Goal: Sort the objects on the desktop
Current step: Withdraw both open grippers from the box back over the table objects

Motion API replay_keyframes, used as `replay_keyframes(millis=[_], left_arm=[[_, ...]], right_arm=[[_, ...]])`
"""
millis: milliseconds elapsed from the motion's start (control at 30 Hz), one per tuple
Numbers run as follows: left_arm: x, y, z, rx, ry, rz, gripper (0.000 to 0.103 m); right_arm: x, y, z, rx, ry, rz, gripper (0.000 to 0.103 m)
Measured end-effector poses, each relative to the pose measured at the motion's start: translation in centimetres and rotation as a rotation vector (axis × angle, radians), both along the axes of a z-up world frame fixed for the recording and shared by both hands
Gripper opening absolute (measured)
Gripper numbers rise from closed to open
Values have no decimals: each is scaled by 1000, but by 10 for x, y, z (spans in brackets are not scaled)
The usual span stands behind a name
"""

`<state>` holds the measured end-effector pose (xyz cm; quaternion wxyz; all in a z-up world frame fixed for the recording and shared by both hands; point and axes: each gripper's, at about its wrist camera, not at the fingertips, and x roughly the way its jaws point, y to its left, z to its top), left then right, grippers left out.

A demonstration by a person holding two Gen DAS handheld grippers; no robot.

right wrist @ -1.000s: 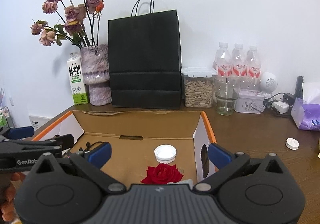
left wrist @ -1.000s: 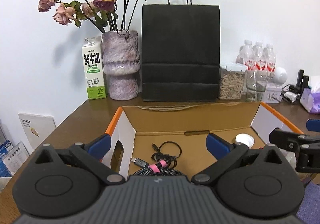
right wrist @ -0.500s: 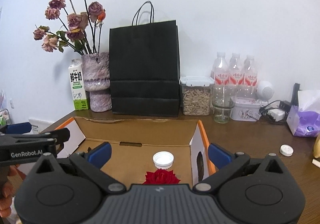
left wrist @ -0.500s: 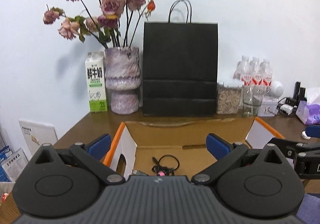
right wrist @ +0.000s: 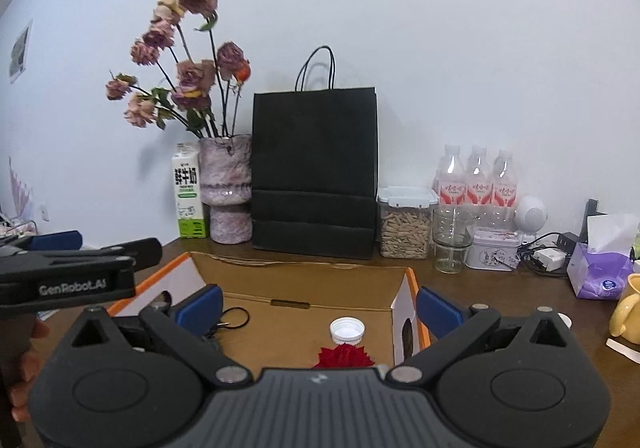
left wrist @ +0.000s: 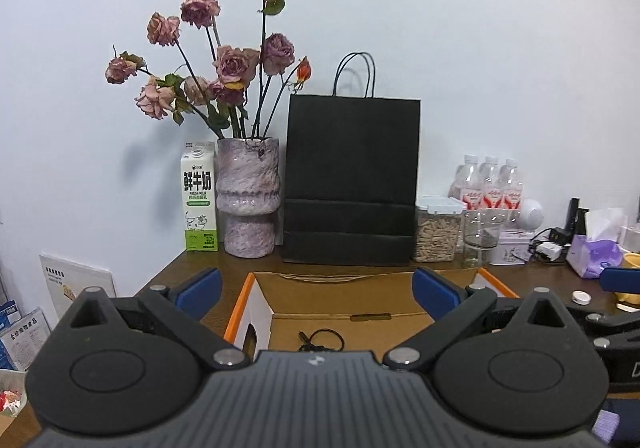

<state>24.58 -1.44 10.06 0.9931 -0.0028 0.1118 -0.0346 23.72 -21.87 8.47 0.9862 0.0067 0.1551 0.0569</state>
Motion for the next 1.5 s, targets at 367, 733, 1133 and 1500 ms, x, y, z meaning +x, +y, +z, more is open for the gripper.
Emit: replay_keyframes(millis=[367,733,1133,1500], left_arm=[[-67,19,4,5,-13,-21,103],[-127,60,-18,16,53,40,103],[-145,86,-64,24,190,86,103],[-122,86,-72,54,214,69,103]], right_arm=[[-82,8,7,-35,-28,21,103],[-152,4,-20,-7,32,21,103],[-167,21,-69,18,149,51,103],[-131,52,-81,-31,214,75,103]])
